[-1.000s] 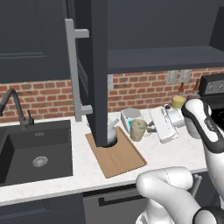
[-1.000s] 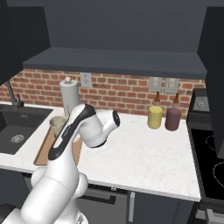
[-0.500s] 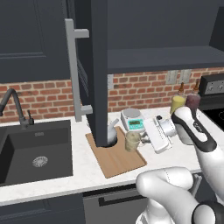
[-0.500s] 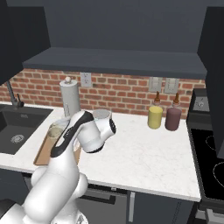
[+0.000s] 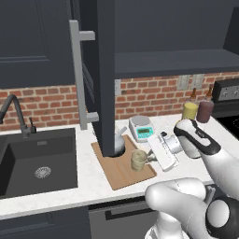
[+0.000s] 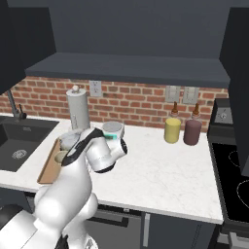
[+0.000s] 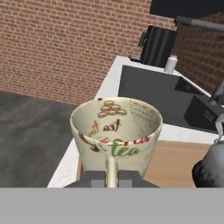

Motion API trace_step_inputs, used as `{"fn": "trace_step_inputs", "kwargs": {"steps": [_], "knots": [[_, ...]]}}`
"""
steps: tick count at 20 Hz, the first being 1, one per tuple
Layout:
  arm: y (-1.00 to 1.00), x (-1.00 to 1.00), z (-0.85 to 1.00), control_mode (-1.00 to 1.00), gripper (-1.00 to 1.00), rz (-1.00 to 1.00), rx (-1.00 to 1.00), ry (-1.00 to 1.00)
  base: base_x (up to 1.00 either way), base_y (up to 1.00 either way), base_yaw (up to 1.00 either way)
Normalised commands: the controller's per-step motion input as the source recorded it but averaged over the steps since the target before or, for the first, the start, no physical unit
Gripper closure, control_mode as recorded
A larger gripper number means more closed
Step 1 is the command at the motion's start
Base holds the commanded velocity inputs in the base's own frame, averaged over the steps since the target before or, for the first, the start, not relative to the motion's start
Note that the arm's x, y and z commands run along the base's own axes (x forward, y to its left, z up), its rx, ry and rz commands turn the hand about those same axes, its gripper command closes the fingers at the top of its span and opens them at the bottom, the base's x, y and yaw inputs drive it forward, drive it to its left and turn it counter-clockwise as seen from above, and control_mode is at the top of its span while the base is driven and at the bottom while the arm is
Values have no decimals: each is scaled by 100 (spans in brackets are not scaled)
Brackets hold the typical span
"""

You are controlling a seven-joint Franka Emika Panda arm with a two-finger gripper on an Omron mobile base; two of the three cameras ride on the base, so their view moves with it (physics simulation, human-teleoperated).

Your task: Pick the kettle from the counter and place it on the tray. Then pick the mug from the cabinet and place it on the tray. Then close the cabinet doors.

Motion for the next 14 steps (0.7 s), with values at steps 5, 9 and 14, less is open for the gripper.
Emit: {"fn": "trace_step_inputs", "kwargs": {"steps": [5,9,14], "knots": [[4,19,-32,-100,100,5,-3,0,0,0,0],[6,22,-18,-100,100,0,-2,0,0,0,0],[16,18,-10,-100,100,0,-2,0,0,0,0]]}}
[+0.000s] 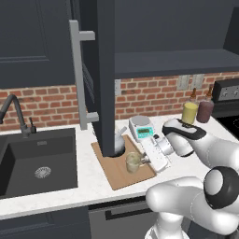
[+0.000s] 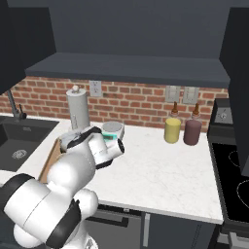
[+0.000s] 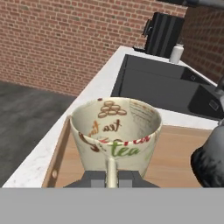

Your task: Pick the kettle from the counter and place it on the tray. Then pick the mug from the cabinet and place it on the tray. Then close the cabinet doors.

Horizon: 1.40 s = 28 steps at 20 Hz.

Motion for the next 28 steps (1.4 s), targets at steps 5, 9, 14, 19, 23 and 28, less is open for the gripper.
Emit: {"fn": "trace_step_inputs", "kwargs": {"steps": [5,9,14,19,23,28], "knots": [[18,8,-5,-100,100,0,0,0,0,0,0],[15,3,-7,-100,100,0,0,0,0,0,0],[2,0,-9,-100,100,0,0,0,0,0,0],[0,0,-12,-100,100,0,0,0,0,0,0],[0,0,-14,-100,100,0,0,0,0,0,0],[0,0,-15,-100,100,0,0,0,0,0,0]]}}
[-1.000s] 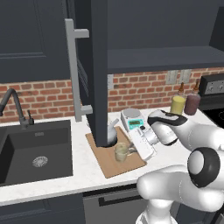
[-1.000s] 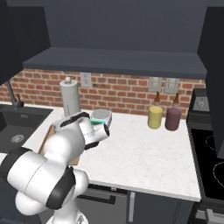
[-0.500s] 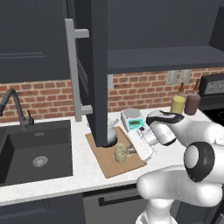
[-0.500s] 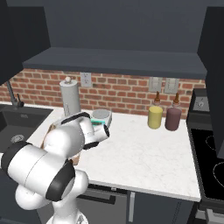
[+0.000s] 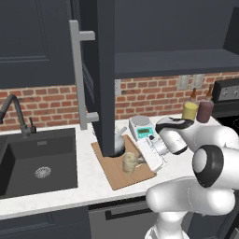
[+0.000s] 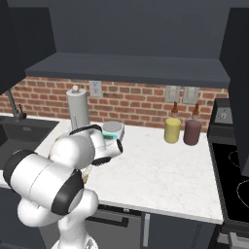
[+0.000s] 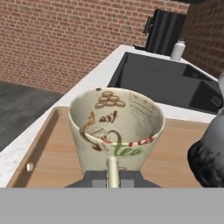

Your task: Pick the kettle from the counter and place it on the tray. Then pick the mug from the cabinet and place it on the tray. Then close the cabinet doors.

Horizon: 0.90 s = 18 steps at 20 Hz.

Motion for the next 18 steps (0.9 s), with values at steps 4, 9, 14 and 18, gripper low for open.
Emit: {"fn": "trace_step_inputs", "kwargs": {"steps": [4,9,14,18], "knots": [[0,-11,-5,-100,-100,0,0,0,0,0,0],[0,-30,0,-100,-100,0,0,0,0,0,0],[0,-30,10,-100,-100,0,0,0,0,0,0],[-4,-28,46,-100,-100,-2,0,-3,0,0,0]]}}
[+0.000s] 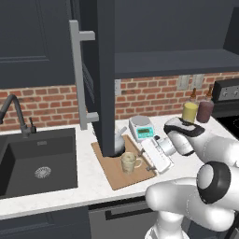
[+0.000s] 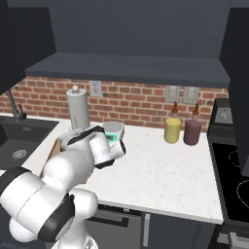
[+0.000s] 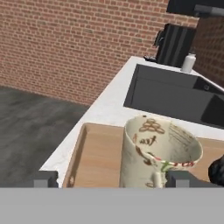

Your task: Pick the kettle from the counter and place it on the tray. Then pick the mug from the cabinet and place it on the tray. Then close the cabinet doors.

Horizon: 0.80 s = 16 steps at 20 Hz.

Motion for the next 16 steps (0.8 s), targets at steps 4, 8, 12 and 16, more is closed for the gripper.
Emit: {"fn": "trace_step_inputs", "kwargs": {"steps": [4,8,12,16], "knots": [[-16,-29,65,-100,-100,-6,0,-9,0,0,0],[-24,-27,65,-100,-100,-8,0,-5,0,0,0],[-23,-25,65,-100,-100,-9,0,-4,0,0,0],[-2,-21,62,-100,-100,-10,0,-3,0,0,0]]}}
